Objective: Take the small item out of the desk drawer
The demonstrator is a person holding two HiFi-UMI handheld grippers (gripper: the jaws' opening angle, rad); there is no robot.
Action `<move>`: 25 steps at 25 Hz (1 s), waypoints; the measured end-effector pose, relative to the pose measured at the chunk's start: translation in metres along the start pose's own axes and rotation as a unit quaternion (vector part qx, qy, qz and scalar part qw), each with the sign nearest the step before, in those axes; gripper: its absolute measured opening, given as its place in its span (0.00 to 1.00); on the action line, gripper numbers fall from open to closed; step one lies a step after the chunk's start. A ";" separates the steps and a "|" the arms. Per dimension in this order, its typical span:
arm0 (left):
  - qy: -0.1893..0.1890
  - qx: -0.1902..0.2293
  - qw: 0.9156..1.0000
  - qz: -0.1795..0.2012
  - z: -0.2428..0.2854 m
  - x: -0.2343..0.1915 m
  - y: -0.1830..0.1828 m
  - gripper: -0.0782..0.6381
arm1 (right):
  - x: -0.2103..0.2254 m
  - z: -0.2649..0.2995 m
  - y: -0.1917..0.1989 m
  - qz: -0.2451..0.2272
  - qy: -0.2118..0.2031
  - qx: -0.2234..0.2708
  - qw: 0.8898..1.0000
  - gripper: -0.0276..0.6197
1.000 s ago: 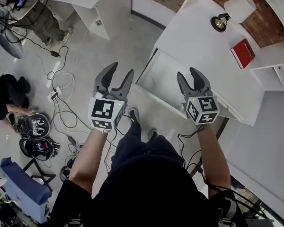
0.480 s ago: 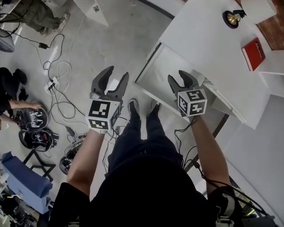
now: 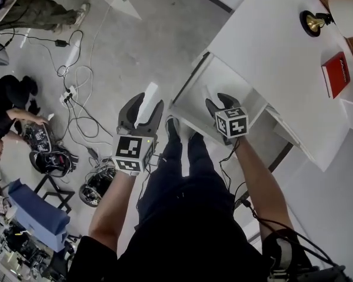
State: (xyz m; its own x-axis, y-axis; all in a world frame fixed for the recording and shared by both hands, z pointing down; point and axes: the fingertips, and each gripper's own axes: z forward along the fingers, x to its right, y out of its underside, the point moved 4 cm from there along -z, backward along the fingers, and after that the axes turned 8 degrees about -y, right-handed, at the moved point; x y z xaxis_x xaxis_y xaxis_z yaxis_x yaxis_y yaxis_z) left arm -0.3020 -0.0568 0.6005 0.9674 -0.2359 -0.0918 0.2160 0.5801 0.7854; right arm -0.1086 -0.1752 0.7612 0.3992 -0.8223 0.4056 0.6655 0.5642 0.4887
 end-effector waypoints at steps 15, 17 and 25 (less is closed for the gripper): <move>-0.018 -0.032 0.999 0.004 0.006 -0.011 0.028 0.39 | 0.032 0.100 0.063 -0.020 0.024 -0.152 0.988 0.34; -0.015 -0.034 0.999 0.004 0.008 -0.008 0.030 0.39 | 0.033 0.102 0.064 -0.022 0.028 -0.156 0.987 0.28; -0.002 -0.022 1.000 -0.004 0.000 -0.005 0.025 0.39 | 0.019 0.087 0.052 -0.021 0.019 -0.107 0.994 0.23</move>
State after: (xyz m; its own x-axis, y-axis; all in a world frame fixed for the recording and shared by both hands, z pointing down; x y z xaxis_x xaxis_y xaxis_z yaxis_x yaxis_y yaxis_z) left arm -0.3011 -0.0407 0.6209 0.9651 -0.2441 -0.0951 0.2294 0.6123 0.7566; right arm -0.1210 -0.1552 0.8612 0.3887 -0.8491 0.3577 0.7993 0.5038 0.3275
